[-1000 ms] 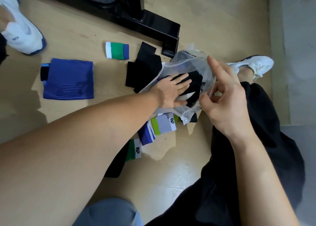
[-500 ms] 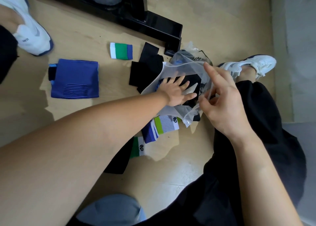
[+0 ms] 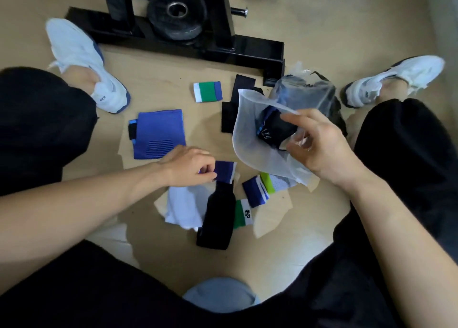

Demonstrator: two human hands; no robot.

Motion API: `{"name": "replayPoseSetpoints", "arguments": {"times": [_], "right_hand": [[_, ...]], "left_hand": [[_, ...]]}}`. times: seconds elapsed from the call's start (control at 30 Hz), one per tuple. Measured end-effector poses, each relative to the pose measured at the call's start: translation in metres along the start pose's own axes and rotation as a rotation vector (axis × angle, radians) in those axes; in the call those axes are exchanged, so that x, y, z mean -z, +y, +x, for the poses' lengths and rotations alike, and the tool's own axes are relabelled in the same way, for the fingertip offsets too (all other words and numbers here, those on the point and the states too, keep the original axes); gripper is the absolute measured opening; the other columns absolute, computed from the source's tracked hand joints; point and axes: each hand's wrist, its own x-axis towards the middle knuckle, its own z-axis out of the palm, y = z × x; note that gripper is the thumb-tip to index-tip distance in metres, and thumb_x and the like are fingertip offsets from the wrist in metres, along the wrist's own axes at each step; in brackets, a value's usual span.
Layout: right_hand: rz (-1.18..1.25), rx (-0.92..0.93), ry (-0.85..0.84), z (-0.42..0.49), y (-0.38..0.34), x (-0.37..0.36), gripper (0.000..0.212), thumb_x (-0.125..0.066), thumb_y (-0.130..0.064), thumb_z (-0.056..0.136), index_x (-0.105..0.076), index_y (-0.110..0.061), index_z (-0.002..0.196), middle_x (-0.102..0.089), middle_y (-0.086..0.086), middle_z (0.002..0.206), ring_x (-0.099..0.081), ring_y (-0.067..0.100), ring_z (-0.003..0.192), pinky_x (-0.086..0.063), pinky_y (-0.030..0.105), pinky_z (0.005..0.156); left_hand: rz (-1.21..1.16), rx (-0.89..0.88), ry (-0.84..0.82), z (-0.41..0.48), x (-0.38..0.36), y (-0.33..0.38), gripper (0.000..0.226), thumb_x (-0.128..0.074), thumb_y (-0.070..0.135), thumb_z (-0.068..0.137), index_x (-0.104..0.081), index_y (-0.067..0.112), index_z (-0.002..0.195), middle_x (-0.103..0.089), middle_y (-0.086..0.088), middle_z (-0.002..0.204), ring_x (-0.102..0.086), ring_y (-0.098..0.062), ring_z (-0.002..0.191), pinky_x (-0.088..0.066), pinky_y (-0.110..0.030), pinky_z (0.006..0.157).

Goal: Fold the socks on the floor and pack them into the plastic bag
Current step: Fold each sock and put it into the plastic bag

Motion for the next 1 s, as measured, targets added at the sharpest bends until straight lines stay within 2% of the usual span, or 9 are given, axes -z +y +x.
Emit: {"name": "replayPoseSetpoints", "arguments": {"times": [0.07, 0.13, 0.2, 0.27, 0.43, 0.57, 0.73, 0.87, 1.0], "right_hand": [[-0.016, 0.009, -0.049, 0.003, 0.003, -0.01, 0.058, -0.075, -0.007, 0.082, -0.058, -0.017, 0.137, -0.05, 0.0, 0.124, -0.059, 0.015, 0.085, -0.056, 0.043, 0.082], [-0.023, -0.004, -0.093, 0.004, 0.006, -0.02, 0.059, -0.076, -0.009, 0.082, -0.058, -0.017, 0.137, -0.049, -0.001, 0.121, -0.061, 0.018, 0.089, -0.056, 0.043, 0.083], [-0.025, -0.016, -0.138, 0.002, 0.008, -0.028, 0.062, -0.077, -0.011, 0.081, -0.056, -0.017, 0.139, -0.051, 0.0, 0.123, -0.06, 0.019, 0.095, -0.055, 0.041, 0.087], [-0.02, -0.041, -0.142, 0.002, 0.012, -0.031, 0.063, -0.077, -0.01, 0.081, -0.055, -0.017, 0.14, -0.053, 0.003, 0.123, -0.058, 0.017, 0.097, -0.053, 0.042, 0.091], [0.031, -0.108, -0.034, 0.003, 0.02, -0.024, 0.059, -0.073, -0.006, 0.082, -0.057, -0.019, 0.137, -0.053, 0.0, 0.113, -0.058, 0.021, 0.092, -0.053, 0.044, 0.086], [0.032, -0.096, 0.003, 0.002, 0.018, -0.019, 0.057, -0.074, -0.008, 0.083, -0.058, -0.022, 0.136, -0.047, -0.003, 0.122, -0.055, 0.017, 0.098, -0.053, 0.043, 0.088], [-0.029, -0.037, 0.18, -0.003, 0.001, -0.014, 0.05, -0.073, -0.013, 0.083, -0.061, -0.022, 0.13, -0.043, 0.0, 0.127, -0.054, 0.013, 0.094, -0.055, 0.038, 0.082], [-0.062, -0.001, 0.34, -0.012, -0.019, -0.014, 0.041, -0.071, -0.013, 0.082, -0.066, -0.017, 0.123, -0.048, 0.001, 0.118, -0.054, 0.014, 0.096, -0.052, 0.032, 0.081], [-0.002, 0.073, 0.297, -0.024, -0.036, -0.021, 0.033, -0.071, -0.007, 0.083, -0.07, -0.011, 0.115, -0.054, 0.003, 0.108, -0.053, 0.01, 0.087, -0.045, 0.02, 0.078]], "left_hand": [[0.03, 0.098, -0.173, -0.003, -0.019, -0.002, 0.051, -0.047, 0.07, 0.086, -0.062, 0.035, 0.12, -0.061, 0.013, 0.118, -0.058, -0.019, 0.115, -0.043, -0.033, 0.074], [-0.004, 0.127, -0.33, 0.001, -0.039, 0.009, 0.087, -0.054, 0.082, 0.078, -0.038, 0.035, 0.15, -0.038, 0.003, 0.154, -0.037, -0.028, 0.14, -0.043, -0.042, 0.102], [0.054, 0.114, -0.457, 0.006, -0.059, 0.022, 0.111, -0.061, 0.087, 0.067, -0.015, 0.042, 0.158, -0.009, -0.006, 0.167, -0.018, -0.037, 0.147, -0.035, -0.051, 0.113], [0.153, 0.091, -0.469, 0.007, -0.076, 0.029, 0.115, -0.067, 0.083, 0.064, -0.008, 0.048, 0.156, 0.001, -0.012, 0.167, -0.014, -0.041, 0.145, -0.033, -0.055, 0.114], [0.297, 0.098, -0.28, 0.014, -0.084, 0.026, 0.085, -0.076, 0.057, 0.077, -0.029, 0.04, 0.146, -0.032, -0.011, 0.145, -0.039, -0.037, 0.127, -0.049, -0.046, 0.092], [-0.02, 0.207, -0.185, 0.017, -0.067, 0.008, 0.058, -0.08, 0.046, 0.078, -0.042, 0.037, 0.121, -0.051, 0.004, 0.119, -0.059, -0.026, 0.103, -0.052, -0.039, 0.076], [-0.374, 0.329, -0.093, 0.004, -0.028, -0.006, 0.05, -0.084, 0.04, 0.077, -0.049, 0.034, 0.112, -0.064, 0.015, 0.103, -0.061, -0.018, 0.093, -0.048, -0.036, 0.077], [-0.473, 0.328, -0.082, -0.007, 0.005, -0.004, 0.048, -0.09, 0.05, 0.066, -0.063, 0.032, 0.102, -0.069, 0.005, 0.086, -0.061, -0.013, 0.078, -0.049, -0.037, 0.069], [-0.511, 0.316, -0.178, -0.021, 0.043, 0.007, 0.046, -0.095, 0.043, 0.061, -0.07, 0.031, 0.098, -0.062, 0.011, 0.066, -0.056, -0.004, 0.06, -0.043, -0.024, 0.057]]}}
